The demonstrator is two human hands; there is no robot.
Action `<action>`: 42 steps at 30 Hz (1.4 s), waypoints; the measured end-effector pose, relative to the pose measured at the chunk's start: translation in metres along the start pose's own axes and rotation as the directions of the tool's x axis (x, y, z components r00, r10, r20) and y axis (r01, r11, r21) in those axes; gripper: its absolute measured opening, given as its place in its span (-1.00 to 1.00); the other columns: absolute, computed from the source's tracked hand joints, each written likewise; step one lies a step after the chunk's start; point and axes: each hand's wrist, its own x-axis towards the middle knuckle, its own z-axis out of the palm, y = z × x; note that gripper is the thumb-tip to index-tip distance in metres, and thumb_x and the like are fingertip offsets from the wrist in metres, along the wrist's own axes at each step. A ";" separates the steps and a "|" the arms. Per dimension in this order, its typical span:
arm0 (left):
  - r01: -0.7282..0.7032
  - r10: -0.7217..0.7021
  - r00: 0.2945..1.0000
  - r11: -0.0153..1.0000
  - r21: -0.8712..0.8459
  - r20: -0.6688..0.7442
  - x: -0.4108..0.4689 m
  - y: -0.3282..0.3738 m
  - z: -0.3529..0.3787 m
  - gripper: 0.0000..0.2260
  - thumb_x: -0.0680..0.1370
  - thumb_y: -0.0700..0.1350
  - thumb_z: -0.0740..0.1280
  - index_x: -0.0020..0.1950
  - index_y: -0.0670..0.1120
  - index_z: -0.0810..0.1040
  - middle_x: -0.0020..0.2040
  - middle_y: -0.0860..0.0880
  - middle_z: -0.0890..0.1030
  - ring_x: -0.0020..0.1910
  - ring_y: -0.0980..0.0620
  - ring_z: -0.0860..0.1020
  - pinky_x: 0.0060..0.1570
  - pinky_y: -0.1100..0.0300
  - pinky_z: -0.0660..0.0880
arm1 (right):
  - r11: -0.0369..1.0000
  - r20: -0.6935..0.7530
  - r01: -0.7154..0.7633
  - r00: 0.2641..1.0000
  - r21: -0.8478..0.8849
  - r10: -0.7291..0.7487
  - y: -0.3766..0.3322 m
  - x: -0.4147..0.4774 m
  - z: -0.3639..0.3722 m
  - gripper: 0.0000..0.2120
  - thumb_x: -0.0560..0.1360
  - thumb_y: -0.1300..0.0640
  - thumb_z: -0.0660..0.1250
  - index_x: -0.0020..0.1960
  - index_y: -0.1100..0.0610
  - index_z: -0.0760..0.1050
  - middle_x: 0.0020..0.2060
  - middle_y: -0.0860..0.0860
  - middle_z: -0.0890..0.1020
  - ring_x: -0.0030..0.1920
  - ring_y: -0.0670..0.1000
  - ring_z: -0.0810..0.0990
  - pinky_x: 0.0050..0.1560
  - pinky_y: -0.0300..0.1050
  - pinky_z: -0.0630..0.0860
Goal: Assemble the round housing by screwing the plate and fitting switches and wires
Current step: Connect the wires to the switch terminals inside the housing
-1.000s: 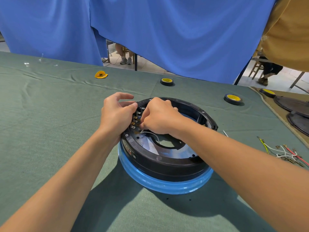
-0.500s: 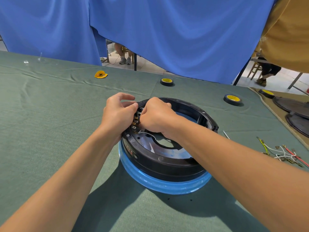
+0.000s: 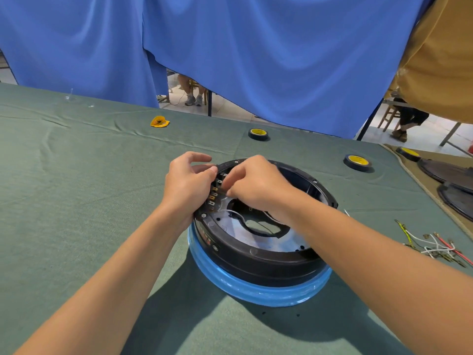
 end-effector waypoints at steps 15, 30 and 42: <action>0.001 -0.001 1.000 1.000 0.010 -0.012 -0.001 0.001 0.000 -0.84 0.54 -0.25 0.40 0.06 -0.04 0.59 -0.03 -0.08 0.70 -0.11 -0.12 0.69 -0.05 -0.17 0.64 | 0.959 0.042 -0.264 0.964 0.100 0.261 0.004 0.012 0.001 -0.66 0.39 0.04 0.50 0.11 0.15 0.59 0.11 0.14 0.60 0.19 0.22 0.51 0.32 0.19 0.35; 0.008 -0.009 1.000 1.000 0.023 0.021 0.000 0.001 -0.002 -0.82 0.56 -0.23 0.37 0.14 -0.07 0.55 0.03 -0.10 0.69 -0.15 -0.12 0.69 -0.16 -0.07 0.65 | 0.868 -0.002 -0.390 0.912 0.308 0.410 -0.001 0.030 0.024 -0.58 0.39 0.12 0.42 0.21 0.24 0.54 0.21 0.18 0.54 0.27 0.23 0.43 0.28 0.09 0.44; 0.006 -0.006 1.000 0.999 0.054 0.000 -0.003 0.001 -0.002 -0.84 0.55 -0.21 0.39 0.11 -0.04 0.56 0.03 -0.08 0.69 -0.11 -0.12 0.69 -0.08 -0.11 0.65 | 0.981 -0.043 -0.193 0.980 -0.007 0.193 0.007 0.018 0.010 -0.69 0.50 -0.02 0.38 0.15 0.14 0.54 0.19 0.12 0.52 0.28 0.21 0.31 0.19 0.02 0.30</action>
